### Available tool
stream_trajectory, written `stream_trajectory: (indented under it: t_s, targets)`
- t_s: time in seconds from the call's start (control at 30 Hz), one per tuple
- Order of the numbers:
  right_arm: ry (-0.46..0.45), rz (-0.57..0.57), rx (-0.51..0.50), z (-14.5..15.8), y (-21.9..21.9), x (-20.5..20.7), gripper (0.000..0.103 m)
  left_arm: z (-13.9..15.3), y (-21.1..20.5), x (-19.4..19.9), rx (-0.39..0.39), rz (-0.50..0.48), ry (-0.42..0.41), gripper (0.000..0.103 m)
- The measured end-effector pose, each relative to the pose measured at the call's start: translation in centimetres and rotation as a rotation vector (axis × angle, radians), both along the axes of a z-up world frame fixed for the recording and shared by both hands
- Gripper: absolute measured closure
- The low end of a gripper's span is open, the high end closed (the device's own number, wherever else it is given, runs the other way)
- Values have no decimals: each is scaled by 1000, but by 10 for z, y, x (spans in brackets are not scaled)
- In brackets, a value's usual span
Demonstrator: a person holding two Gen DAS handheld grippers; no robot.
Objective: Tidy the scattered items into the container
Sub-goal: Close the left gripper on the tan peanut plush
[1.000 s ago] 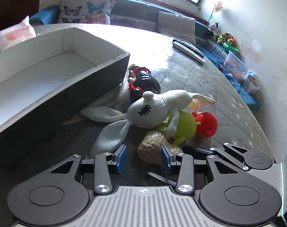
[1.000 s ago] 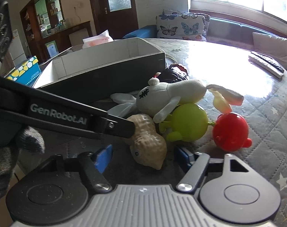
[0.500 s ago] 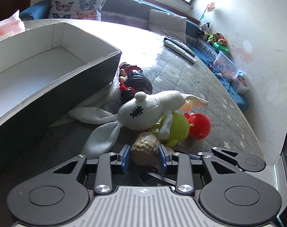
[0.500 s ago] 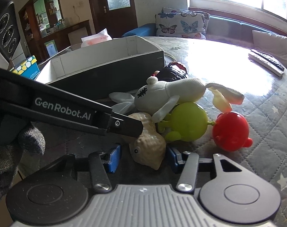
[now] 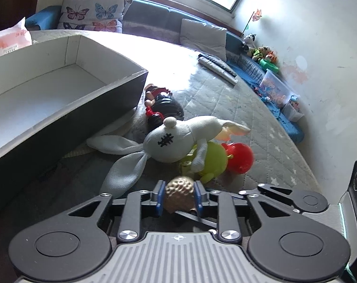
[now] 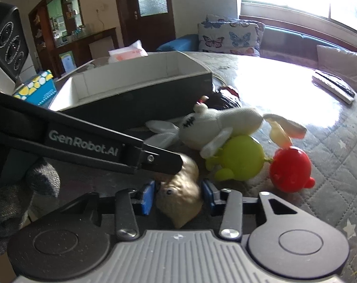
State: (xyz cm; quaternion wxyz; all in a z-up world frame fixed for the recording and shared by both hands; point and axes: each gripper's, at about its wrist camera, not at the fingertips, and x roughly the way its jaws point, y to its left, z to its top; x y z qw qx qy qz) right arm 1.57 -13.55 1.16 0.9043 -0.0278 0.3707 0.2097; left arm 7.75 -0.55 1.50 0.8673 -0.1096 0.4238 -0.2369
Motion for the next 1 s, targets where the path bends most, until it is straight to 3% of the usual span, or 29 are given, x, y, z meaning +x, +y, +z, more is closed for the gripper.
stream_trajectory:
  t_s: [0.13,0.5,0.73,1.0]
  targets:
    - [-9,7,-17,1,6,0,64,2,0,0,4,-6,-8,87]
    - [16,-14,-9,-7,-3,-6,58,-2,7,-2,-12,24,47,72]
    - [22,-7,-4,-9,-3,-7,58,-14,15,-1,-105,54,120,69]
    - [24,-11,8,-10,-5,-4,64,-13,11,9,-131,78,158,68]
